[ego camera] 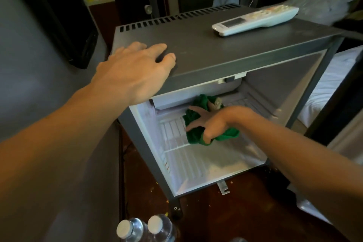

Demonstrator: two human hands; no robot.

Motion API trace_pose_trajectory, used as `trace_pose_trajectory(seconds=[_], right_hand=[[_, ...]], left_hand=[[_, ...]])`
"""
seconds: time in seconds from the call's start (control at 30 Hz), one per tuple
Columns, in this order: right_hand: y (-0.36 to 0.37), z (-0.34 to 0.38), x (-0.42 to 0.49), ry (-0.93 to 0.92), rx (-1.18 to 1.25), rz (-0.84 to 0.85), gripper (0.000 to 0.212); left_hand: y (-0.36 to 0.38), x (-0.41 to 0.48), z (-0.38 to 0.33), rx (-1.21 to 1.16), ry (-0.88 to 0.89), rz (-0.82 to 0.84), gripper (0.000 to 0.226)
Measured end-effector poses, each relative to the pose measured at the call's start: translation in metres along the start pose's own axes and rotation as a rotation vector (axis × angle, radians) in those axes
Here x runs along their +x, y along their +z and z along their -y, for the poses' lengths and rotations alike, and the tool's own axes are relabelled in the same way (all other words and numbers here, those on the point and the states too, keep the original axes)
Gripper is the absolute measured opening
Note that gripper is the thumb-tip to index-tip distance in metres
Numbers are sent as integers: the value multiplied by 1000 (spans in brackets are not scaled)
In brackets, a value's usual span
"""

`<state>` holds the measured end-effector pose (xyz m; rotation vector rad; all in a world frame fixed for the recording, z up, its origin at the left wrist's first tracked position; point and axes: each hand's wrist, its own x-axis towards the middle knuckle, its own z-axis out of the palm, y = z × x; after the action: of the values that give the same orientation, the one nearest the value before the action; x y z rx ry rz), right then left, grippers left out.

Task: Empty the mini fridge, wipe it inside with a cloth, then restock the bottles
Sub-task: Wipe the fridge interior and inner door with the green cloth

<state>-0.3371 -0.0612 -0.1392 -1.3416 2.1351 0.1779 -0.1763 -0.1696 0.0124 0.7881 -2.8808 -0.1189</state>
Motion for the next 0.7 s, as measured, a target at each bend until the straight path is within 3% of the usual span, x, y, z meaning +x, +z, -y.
trace_pose_trajectory(seconds=[0.13, 0.2, 0.27, 0.33, 0.4, 0.57, 0.7], right_hand=[[2, -15, 3, 8, 23, -189, 99], [-10, -32, -12, -37, 7, -95, 102], [-28, -43, -33, -124, 229, -25, 101], [-27, -42, -34, -111, 432, -162, 112], [-1, -29, -13, 36, 384, -365, 121], [56, 9, 32, 246, -12, -702, 75], [49, 12, 27, 258, -62, -743, 54]], left_hand=[[0, -1, 1, 5, -5, -8, 57], [0, -2, 1, 6, -5, -16, 57], [0, 0, 1, 5, -2, -21, 57], [1, 1, 2, 5, -2, -30, 57], [1, 1, 2, 3, -5, -30, 56], [3, 4, 5, 36, 15, -34, 58], [3, 6, 7, 32, 17, -22, 64]])
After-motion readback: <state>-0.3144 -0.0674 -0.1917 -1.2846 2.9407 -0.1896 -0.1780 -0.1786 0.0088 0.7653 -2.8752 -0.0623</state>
